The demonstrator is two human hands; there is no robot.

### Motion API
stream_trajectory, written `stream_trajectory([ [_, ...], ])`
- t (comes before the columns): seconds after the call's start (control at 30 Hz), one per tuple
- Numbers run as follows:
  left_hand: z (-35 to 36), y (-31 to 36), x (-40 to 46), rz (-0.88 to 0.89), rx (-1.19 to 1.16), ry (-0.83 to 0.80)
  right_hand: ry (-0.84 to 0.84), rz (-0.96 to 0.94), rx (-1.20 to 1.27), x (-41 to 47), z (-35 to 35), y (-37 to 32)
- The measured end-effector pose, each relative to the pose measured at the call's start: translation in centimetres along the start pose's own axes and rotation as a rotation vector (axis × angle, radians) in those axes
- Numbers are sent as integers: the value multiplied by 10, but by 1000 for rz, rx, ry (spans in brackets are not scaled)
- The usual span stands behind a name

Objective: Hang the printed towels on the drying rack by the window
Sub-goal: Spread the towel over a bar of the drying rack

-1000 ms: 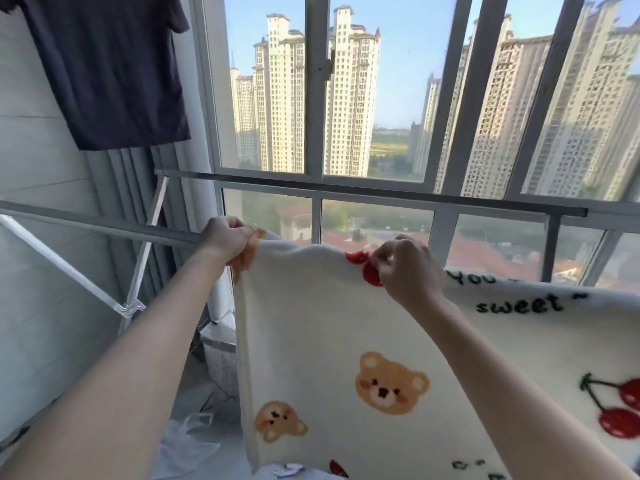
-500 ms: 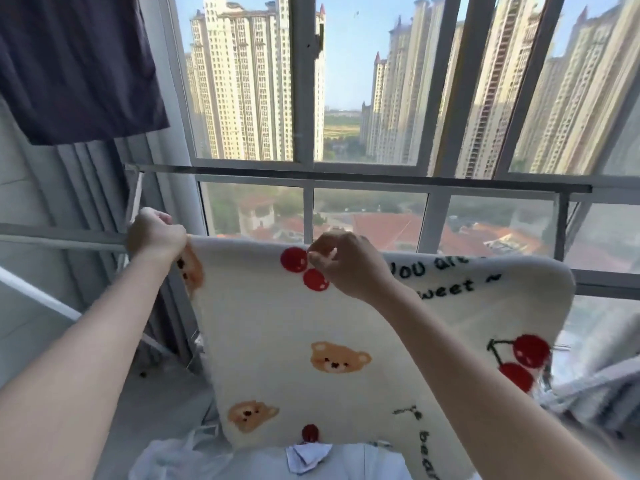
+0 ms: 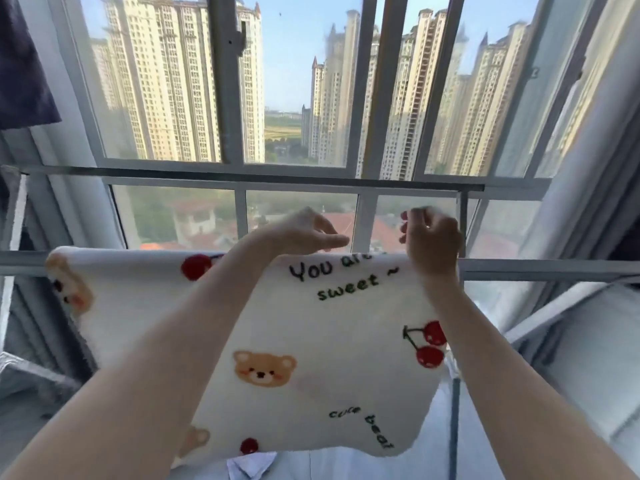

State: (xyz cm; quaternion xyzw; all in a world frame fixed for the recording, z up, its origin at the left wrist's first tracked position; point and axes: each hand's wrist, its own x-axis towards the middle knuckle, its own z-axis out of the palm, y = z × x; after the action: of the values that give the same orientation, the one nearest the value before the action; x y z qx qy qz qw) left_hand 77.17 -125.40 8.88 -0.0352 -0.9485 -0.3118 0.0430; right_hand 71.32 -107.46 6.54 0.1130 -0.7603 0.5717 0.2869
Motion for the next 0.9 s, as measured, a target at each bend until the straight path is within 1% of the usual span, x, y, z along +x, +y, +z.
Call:
stream_trajectory([
  [0.07, 26, 23, 19, 41, 38, -61, 111, 82, 2, 7, -35, 22],
  [0.1, 37, 29, 26, 45, 58, -71, 128, 151, -6, 8, -50, 33],
  [0.13, 46, 31, 31, 49, 76, -59, 109, 232, -50, 8, -63, 45],
  [0.17, 54, 34, 36, 55, 76, -29, 50, 315, -126, 7, -77, 57],
  [0.23, 59, 32, 39, 51, 29, 75, -147, 434, -254, 0, -88, 79],
  [0.3, 58, 35, 40, 49, -16, 163, -283, 468, -238, -6, -90, 96],
  [0.33, 56, 37, 38, 59, -39, 166, -321, 464, -184, -9, -88, 99],
  [0.4, 48, 42, 32, 99, -98, 92, -363, 486, 36, -13, -82, 93],
  [0.43, 42, 44, 28, 115, -129, 38, -412, 514, 156, -13, -79, 89],
  [0.47, 36, 45, 22, 122, -156, -21, -505, 543, 250, -14, -77, 85],
  [0.57, 18, 43, 4, 103, -177, -194, -928, 545, 357, -23, -72, 75],
  [0.6, 15, 40, -2, 90, -172, -220, -1009, 532, 388, -25, -68, 73],
  [0.63, 13, 36, -6, 77, -179, -216, -1039, 512, 425, -26, -64, 70],
  [0.73, 14, 26, -11, 41, -227, -79, -984, 472, 592, -24, -51, 58],
  [0.8, 15, 19, -10, 2, -162, -28, -987, 472, 662, -24, -44, 51],
  [0.9, 17, 11, -10, -32, -44, -33, -957, 435, 704, -25, -41, 43],
])
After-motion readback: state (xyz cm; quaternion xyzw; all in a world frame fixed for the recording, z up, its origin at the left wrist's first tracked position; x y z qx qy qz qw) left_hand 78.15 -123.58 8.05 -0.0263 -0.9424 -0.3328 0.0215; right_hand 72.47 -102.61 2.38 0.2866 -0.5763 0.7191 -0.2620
